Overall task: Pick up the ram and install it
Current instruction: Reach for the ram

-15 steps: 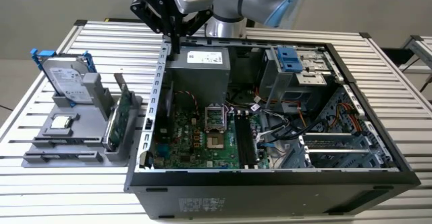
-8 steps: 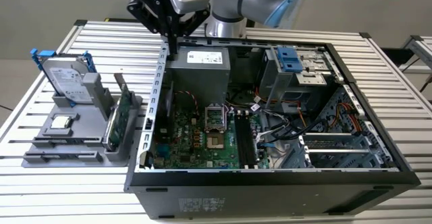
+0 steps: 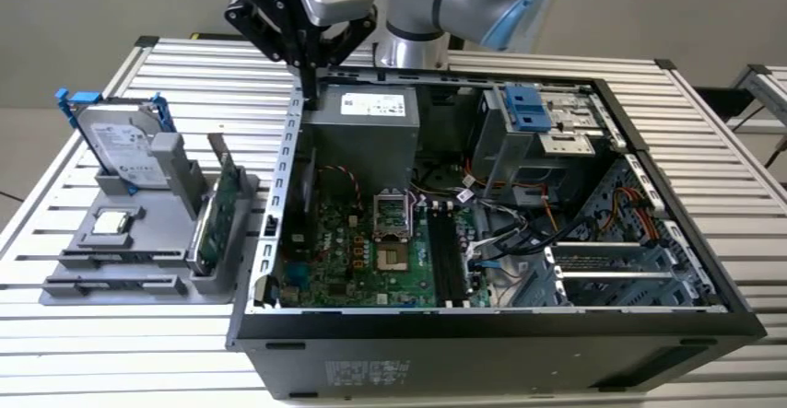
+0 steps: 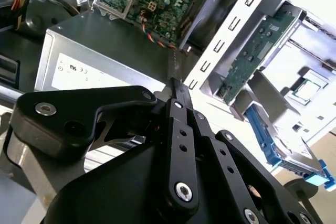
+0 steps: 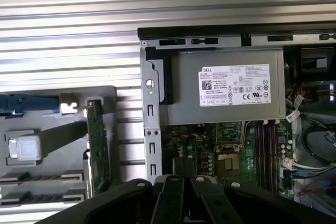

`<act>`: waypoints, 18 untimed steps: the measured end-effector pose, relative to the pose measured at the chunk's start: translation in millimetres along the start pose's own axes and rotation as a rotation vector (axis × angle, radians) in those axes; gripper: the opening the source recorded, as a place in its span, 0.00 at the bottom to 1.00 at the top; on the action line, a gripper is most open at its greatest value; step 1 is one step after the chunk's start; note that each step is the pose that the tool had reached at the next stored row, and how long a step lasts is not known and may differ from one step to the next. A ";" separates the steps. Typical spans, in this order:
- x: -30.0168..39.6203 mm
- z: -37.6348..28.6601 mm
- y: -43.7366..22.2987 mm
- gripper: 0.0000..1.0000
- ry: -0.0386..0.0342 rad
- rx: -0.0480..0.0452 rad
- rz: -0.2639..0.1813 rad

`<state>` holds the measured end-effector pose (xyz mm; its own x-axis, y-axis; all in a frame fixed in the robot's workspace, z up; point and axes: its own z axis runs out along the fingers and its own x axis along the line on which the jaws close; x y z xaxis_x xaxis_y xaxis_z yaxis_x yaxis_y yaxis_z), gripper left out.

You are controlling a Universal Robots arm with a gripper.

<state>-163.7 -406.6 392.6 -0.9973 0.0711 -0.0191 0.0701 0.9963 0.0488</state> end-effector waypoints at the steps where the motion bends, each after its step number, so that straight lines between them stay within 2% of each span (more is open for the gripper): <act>1: 0.7 -0.1 -0.2 0.00 0.0001 0.0001 0.000; 18: 14.8 -0.5 -3.0 0.00 0.0001 0.0001 0.000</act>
<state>-178.7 -408.5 392.6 -0.9973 0.0712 -0.0190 0.0702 0.9963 0.0487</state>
